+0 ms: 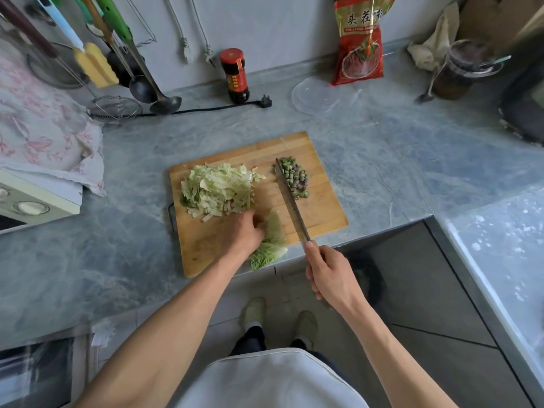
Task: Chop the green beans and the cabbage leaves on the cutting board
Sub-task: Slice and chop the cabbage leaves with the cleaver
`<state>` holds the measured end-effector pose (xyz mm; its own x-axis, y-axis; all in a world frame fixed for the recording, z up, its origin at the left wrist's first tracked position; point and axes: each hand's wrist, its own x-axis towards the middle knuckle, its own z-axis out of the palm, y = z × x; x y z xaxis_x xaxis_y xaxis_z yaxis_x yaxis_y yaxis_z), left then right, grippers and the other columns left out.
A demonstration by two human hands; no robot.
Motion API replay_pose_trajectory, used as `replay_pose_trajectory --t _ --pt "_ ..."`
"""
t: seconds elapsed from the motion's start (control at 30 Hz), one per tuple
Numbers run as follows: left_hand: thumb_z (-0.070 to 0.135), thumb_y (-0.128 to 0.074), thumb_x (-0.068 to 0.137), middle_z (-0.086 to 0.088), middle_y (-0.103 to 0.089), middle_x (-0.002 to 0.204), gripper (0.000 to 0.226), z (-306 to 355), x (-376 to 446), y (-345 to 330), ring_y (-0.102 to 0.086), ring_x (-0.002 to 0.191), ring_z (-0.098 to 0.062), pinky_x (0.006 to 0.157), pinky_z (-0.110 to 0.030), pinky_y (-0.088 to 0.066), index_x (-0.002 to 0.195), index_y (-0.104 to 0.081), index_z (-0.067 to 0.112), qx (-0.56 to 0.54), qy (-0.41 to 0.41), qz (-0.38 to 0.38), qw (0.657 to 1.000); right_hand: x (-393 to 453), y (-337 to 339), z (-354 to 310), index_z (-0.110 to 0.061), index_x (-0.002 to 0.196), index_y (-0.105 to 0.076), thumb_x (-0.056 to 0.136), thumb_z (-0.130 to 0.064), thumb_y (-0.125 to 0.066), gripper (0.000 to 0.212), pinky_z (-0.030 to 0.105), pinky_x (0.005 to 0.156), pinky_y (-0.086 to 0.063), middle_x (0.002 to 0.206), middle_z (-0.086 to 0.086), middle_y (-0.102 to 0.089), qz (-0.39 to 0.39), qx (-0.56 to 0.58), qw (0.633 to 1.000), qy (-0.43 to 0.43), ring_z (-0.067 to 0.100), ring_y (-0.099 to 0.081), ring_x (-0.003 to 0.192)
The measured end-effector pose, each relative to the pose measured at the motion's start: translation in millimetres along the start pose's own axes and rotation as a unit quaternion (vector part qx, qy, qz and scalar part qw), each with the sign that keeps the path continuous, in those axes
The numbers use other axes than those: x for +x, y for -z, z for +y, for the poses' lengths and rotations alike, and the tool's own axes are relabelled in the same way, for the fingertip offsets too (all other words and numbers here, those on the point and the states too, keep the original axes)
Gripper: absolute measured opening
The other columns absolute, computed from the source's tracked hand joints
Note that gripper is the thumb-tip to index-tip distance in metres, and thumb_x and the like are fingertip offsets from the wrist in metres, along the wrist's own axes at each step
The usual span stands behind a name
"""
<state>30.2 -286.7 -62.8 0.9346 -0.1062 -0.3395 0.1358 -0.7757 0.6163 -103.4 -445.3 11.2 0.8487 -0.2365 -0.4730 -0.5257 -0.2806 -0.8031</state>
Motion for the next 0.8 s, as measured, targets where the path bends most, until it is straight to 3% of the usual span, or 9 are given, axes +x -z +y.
replay_pose_trajectory --t 0.1,0.23,0.37,0.47,0.53,0.63,0.7,0.8 --pt "0.018 -0.063 0.096 0.001 -0.068 0.105 0.016 7.3 12.1 7.5 -0.064 0.092 -0.018 0.077 -0.027 -0.049 0.111 -0.065 0.014 -0.054 0.000 0.032 0.998 -0.8 -2.0 -2.1 -0.007 0.073 -0.051 0.102 -0.051 -0.043 0.053 0.024 0.043 -0.040 0.052 -0.001 -0.056 0.007 -0.010 1.000 -0.002 0.015 -0.052 0.040" --pt "0.019 -0.063 0.096 -0.002 -0.068 0.104 0.015 11.8 26.4 15.9 -0.063 0.087 -0.018 0.074 -0.031 -0.053 0.109 -0.064 0.013 0.021 -0.033 0.032 0.999 -0.3 -5.1 -6.2 -0.007 0.074 -0.052 0.102 -0.051 -0.043 0.053 0.024 0.042 -0.040 0.053 -0.001 -0.057 0.005 -0.017 1.000 -0.005 0.014 -0.052 0.040" --pt "0.010 -0.066 0.091 -0.014 -0.059 0.128 0.034 6.0 15.1 14.6 -0.059 0.115 -0.033 0.090 -0.042 -0.054 0.125 -0.059 0.009 0.087 -0.111 0.069 0.988 0.7 -5.1 -6.5 -0.005 0.076 -0.055 0.102 -0.051 -0.044 0.053 0.026 0.043 -0.043 0.057 0.000 -0.059 -0.005 -0.015 1.000 -0.006 0.015 -0.052 0.042" --pt "0.018 -0.070 0.088 -0.019 -0.047 0.142 0.044 0.5 -7.2 -0.1 -0.050 0.125 -0.036 0.095 -0.043 -0.050 0.129 -0.056 0.009 0.088 -0.143 0.062 0.984 3.5 -2.3 -6.9 -0.002 0.081 -0.058 0.102 -0.052 -0.044 0.056 0.027 0.044 -0.044 0.060 0.002 -0.061 -0.006 -0.017 1.000 -0.013 0.015 -0.053 0.043" --pt "0.028 -0.072 0.088 -0.018 -0.051 0.134 0.041 -0.7 -19.6 -14.0 -0.056 0.113 -0.035 0.089 -0.044 -0.052 0.122 -0.058 0.010 0.090 -0.192 0.061 0.975 5.0 -0.2 -9.0 0.002 0.084 -0.059 0.102 -0.052 -0.044 0.058 0.024 0.042 -0.042 0.061 0.003 -0.061 -0.004 -0.020 1.000 -0.016 0.014 -0.052 0.042" --pt "0.028 -0.067 0.089 -0.014 -0.060 0.115 0.032 -3.0 -22.9 -29.2 -0.057 0.103 -0.031 0.086 -0.042 -0.052 0.116 -0.063 0.011 0.185 -0.243 0.055 0.951 5.5 3.8 -12.4 0.003 0.087 -0.058 0.102 -0.050 -0.044 0.057 0.021 0.037 -0.037 0.062 0.002 -0.060 -0.001 -0.027 0.999 -0.022 0.012 -0.050 0.040" --pt "0.016 -0.062 0.092 -0.014 -0.064 0.107 0.021 -2.2 -20.2 -29.4 -0.060 0.101 -0.031 0.084 -0.040 -0.050 0.111 -0.067 0.009 0.225 -0.249 0.041 0.941 4.7 6.5 -13.7 0.003 0.089 -0.058 0.102 -0.051 -0.043 0.058 0.021 0.038 -0.038 0.063 0.001 -0.061 -0.003 -0.034 0.999 -0.019 0.012 -0.051 0.040" --pt "-0.003 -0.070 0.080 -0.016 -0.068 0.089 0.013 -12.1 -12.0 -22.4 -0.066 0.083 -0.034 0.070 -0.037 -0.054 0.090 -0.073 0.005 0.218 -0.285 0.023 0.933 2.4 9.0 -13.2 0.004 0.088 -0.058 0.102 -0.051 -0.043 0.059 0.022 0.040 -0.039 0.061 0.001 -0.060 -0.007 -0.040 0.999 -0.012 0.012 -0.051 0.039"
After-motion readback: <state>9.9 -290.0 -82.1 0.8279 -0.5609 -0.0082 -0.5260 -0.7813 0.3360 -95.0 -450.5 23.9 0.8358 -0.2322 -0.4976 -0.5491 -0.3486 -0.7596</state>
